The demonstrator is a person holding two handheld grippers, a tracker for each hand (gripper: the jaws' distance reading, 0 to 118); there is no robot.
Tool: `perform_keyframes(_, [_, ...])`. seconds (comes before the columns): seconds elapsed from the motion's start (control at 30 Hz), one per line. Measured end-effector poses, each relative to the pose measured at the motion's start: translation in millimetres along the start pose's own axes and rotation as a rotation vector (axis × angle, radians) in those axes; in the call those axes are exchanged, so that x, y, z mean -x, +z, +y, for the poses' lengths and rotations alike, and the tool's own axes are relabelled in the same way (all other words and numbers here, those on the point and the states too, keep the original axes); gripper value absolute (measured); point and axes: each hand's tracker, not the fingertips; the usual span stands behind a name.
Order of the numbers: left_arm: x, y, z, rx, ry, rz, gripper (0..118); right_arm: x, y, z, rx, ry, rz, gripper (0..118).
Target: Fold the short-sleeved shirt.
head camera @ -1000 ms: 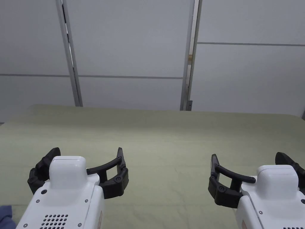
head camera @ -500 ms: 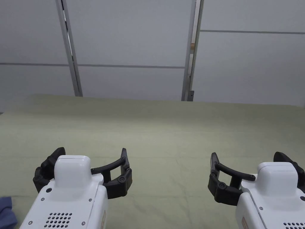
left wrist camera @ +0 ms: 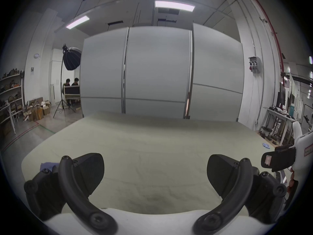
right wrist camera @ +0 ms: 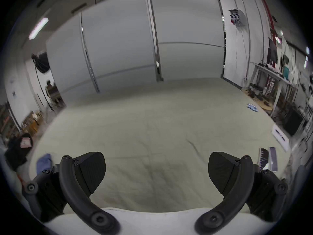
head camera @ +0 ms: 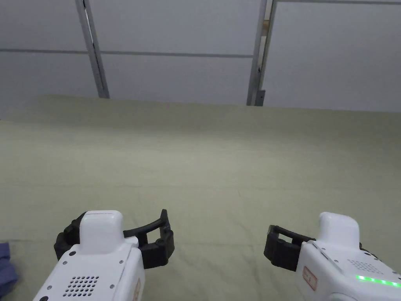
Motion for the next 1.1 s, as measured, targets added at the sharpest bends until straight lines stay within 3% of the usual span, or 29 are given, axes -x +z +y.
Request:
perform_keyframes(0.17, [-2.7,-31.7,-14.9,0.072,0.007,0.006,118,-1.3,-32.3,-7.5,-0.008,-0.01,0.054,118])
perform_keyframes(0.27, [-6.6,-54.4,-26.2,0.132,0.008,0.001,118,5.4,-51.2,-13.4,-0.057,0.031,0.019,118])
perform_keyframes(0.37, [-11.9,-81.8,-42.0,0.218,0.011,-0.011,118,14.3,-78.9,-16.4,0.026,0.122,-0.024,118])
perform_keyframes(0.57, [-23.4,-137.6,-84.9,0.391,0.014,-0.022,118,18.9,-138.5,-31.8,0.195,0.099,0.092,118])
perform_keyframes(0.83, [-32.1,-207.6,-169.1,0.677,-0.026,-0.008,118,35.4,-226.5,-73.3,0.371,0.167,-0.035,118])
perform_keyframes(0.9, [-36.3,-202.3,-172.7,0.589,-0.085,0.006,118,36.1,-242.0,-83.4,0.446,0.168,-0.025,118])
perform_keyframes(0.97, [-36.2,-204.7,-169.6,0.622,-0.067,0.004,118,30.5,-240.9,-89.6,0.367,0.087,-0.004,118])
perform_keyframes(1.1, [-34.8,-201.8,-172.7,0.613,-0.056,-0.003,118,32.0,-233.7,-100.2,0.303,0.127,-0.021,118])
